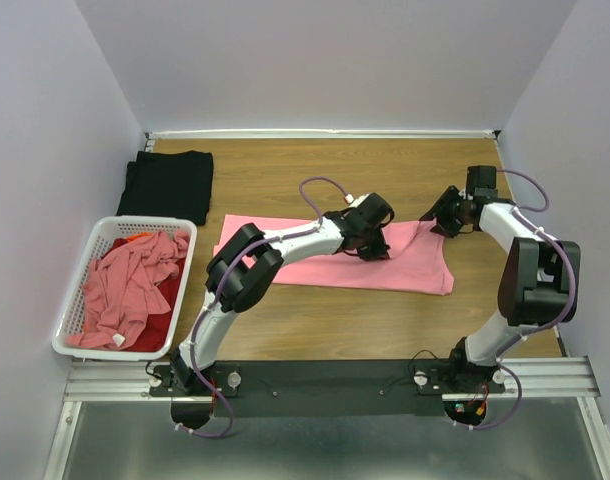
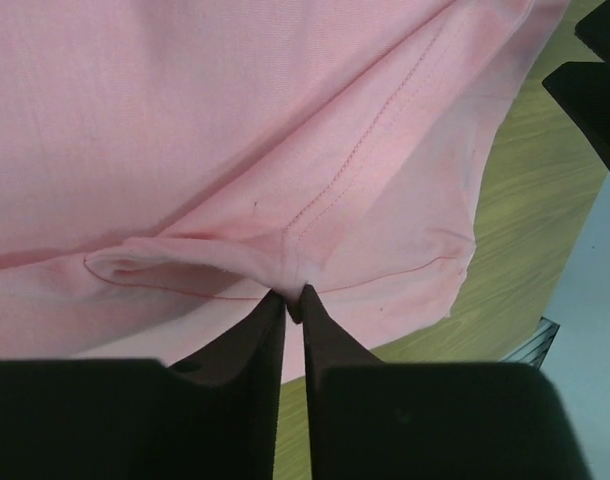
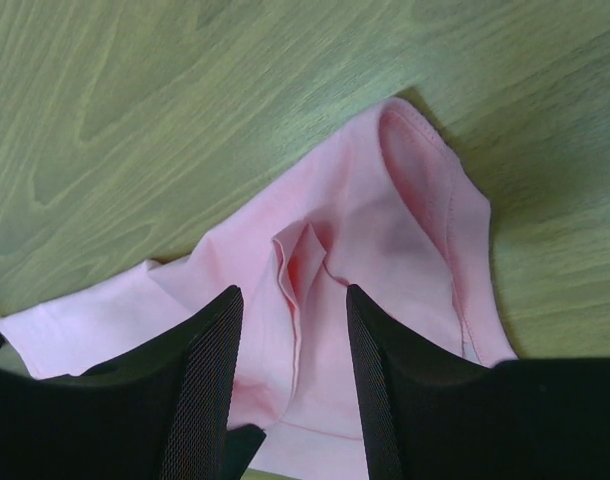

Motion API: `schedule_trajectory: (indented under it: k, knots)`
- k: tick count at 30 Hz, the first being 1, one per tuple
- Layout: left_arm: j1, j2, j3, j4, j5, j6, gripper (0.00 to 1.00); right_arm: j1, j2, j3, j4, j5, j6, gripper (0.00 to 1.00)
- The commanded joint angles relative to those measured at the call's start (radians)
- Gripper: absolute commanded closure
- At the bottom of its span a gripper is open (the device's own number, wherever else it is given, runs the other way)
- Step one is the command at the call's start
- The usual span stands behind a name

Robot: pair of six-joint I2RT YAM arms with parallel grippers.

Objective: Fold and stack the t-shirts
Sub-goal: Fold the tshirt

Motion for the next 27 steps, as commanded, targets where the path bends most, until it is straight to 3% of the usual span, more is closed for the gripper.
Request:
schedule_trajectory:
  k: [1,5,9,12,27]
  knots:
    - [0.009,0.017,0.008,0.011,-0.008,-0.002,0.86,-0.006,0.044,0.033,0.028,-0.026,0.016,0.47]
    - [0.013,0.01,-0.006,0.008,-0.003,0.003,0.94,-0.006,0.068,0.042,0.039,-0.037,0.014,0.5]
    - [0.018,0.002,-0.012,0.008,0.0,0.011,0.99,-0.006,0.094,0.053,0.047,-0.052,0.014,0.63]
    - [0.021,-0.004,-0.016,0.008,-0.001,0.018,1.0,-0.006,0.11,0.06,0.053,-0.06,0.013,0.68]
    - [0.026,-0.015,-0.029,0.006,-0.004,0.034,1.0,-0.001,0.156,0.079,0.08,-0.078,0.027,0.68]
